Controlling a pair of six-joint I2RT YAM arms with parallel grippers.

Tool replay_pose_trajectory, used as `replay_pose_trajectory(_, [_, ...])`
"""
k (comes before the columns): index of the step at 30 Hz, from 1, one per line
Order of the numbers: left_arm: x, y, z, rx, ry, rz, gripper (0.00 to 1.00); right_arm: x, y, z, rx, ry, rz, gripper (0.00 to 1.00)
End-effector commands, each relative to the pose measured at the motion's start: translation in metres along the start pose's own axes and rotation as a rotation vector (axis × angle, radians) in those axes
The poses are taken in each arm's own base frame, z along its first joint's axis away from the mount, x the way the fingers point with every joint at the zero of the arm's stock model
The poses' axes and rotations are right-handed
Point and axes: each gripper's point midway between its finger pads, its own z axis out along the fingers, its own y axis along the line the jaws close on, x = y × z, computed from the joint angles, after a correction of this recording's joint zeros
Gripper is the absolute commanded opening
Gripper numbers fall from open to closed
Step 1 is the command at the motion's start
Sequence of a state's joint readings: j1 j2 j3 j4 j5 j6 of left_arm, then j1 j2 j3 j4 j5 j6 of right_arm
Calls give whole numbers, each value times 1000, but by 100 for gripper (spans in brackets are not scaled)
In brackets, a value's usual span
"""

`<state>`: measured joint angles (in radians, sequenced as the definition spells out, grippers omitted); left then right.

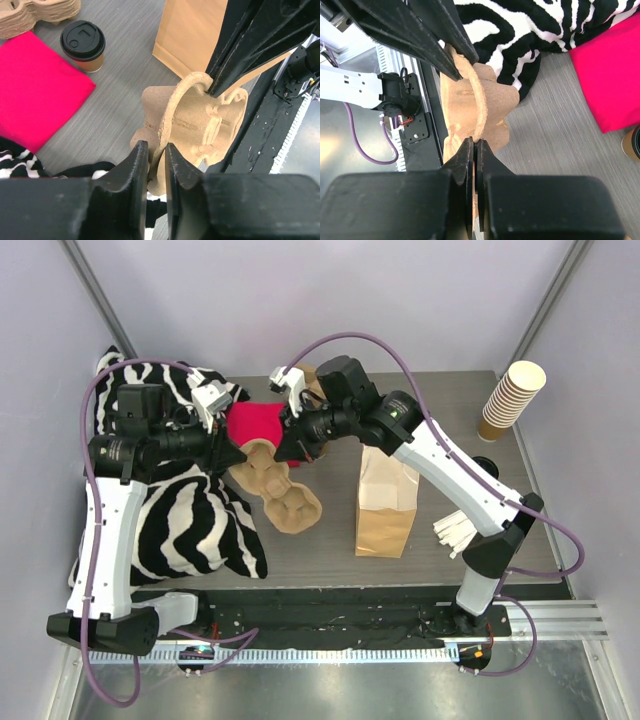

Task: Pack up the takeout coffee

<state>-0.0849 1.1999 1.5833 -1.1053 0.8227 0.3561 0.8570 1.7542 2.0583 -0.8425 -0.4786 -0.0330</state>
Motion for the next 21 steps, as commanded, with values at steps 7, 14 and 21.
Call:
replay_pose_trajectory(7, [-17,4,-1,-15,-61,26,18,-20,17,-18,-37,-81,-22,1])
replay_pose_trajectory(14, [-21,7,3,-8,-69,24,0,-40,6,-41,-4,-137,-51,50])
replay_pose_trajectory(21, [-24,5,2,12,-65,60,0,-86,-50,-135,166,-302,-86,87])
